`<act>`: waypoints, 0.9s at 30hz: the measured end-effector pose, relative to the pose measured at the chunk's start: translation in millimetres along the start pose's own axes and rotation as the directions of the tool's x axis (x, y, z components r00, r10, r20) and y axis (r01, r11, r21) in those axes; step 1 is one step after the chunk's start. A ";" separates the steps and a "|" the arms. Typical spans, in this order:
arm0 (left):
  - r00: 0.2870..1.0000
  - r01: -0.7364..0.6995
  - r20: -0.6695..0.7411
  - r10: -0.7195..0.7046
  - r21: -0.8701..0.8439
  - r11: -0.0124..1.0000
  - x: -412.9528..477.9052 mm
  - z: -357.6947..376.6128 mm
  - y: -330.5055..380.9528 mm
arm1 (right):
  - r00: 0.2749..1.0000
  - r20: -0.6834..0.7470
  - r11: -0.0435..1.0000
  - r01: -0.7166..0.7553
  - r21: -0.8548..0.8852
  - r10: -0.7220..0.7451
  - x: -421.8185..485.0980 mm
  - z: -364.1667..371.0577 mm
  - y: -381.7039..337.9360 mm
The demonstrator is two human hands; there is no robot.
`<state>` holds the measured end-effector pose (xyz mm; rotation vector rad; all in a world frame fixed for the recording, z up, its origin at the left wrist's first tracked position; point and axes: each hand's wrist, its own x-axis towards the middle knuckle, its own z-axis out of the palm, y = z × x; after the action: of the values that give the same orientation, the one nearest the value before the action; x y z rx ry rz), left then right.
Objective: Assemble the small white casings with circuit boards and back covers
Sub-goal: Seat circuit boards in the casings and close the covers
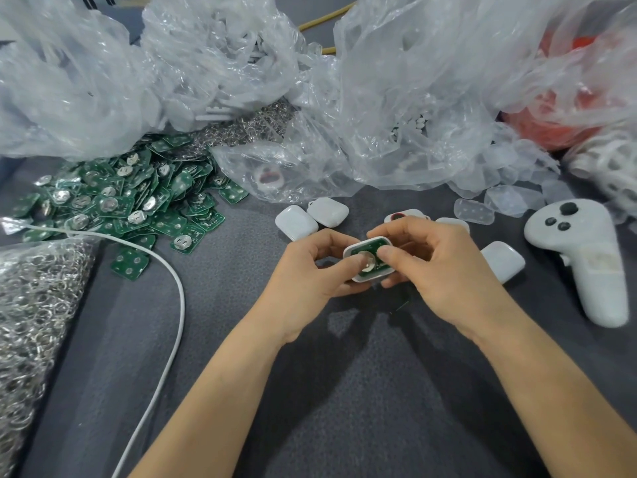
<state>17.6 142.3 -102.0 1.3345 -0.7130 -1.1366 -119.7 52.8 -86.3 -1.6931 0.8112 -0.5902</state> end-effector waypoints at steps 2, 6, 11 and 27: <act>1.000 0.003 0.003 -0.003 0.002 1.000 -0.1 0.1 0.4 | 1.000 0.004 1.000 -0.006 0.000 0.006 0.2 -0.6 0.5; 1.000 0.005 0.003 -0.005 0.005 1.000 -0.3 0.6 0.9 | 1.000 0.003 1.000 -0.001 0.000 0.001 -0.3 -0.9 0.6; 1.000 0.009 0.003 -0.009 0.016 1.000 -0.6 0.5 0.7 | 1.000 -0.001 1.000 -0.005 0.003 0.005 -0.2 -1.1 1.1; 0.995 0.101 -0.005 -0.101 0.012 0.995 -1.3 3.5 0.2 | 0.998 -0.015 0.994 0.062 -0.094 -0.064 -1.3 0.0 -2.9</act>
<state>14.0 142.2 -101.0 1.3955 -0.6568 -1.2110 -119.9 54.3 -83.5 -1.8069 0.8115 -0.6192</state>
